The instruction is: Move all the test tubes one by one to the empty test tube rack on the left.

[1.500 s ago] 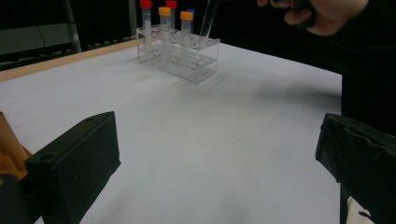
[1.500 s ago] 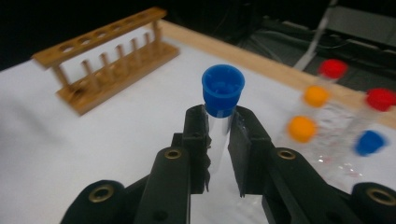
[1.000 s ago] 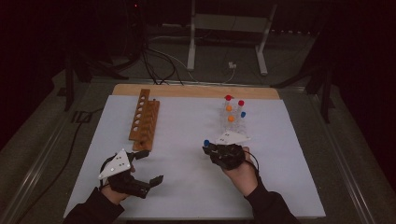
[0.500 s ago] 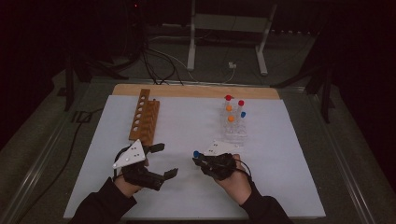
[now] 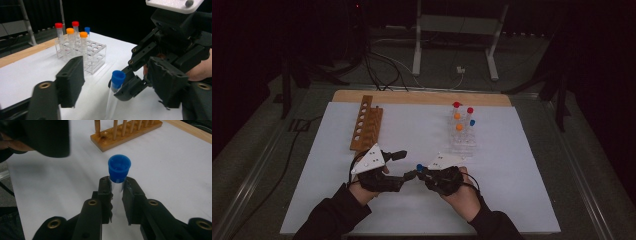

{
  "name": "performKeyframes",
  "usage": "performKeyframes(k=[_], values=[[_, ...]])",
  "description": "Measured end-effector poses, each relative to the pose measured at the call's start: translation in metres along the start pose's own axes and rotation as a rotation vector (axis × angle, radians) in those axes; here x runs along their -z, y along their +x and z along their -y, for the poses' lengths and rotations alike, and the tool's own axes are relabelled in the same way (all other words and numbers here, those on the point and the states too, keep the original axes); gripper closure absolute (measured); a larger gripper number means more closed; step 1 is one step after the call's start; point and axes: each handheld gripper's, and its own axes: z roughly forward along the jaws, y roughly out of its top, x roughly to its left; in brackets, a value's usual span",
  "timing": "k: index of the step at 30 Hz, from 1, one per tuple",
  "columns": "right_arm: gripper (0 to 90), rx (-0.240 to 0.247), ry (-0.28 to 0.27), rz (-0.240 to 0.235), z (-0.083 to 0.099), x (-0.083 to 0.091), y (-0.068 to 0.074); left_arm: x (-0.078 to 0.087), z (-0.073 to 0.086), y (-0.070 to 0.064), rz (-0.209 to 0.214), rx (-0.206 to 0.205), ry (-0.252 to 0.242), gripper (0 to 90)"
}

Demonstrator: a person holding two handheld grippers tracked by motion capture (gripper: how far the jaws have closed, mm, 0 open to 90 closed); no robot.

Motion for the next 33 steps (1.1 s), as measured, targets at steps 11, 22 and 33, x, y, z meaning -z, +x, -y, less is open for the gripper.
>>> performKeyframes(k=[11,22,33], values=[[76.6,0.0,-0.004,-0.003,-0.001,0.001,0.0,-0.017,0.0,-0.002,-0.014,-0.018,0.023,53.8],[76.6,0.0,-0.009,-0.001,-0.001,0.002,-0.001,-0.025,0.005,-0.003,0.001,-0.042,0.056,69.3],[76.6,-0.005,0.0,-0.001,0.0,0.0,-0.002,-0.027,0.005,-0.004,0.001,-0.062,0.078,77.4]])
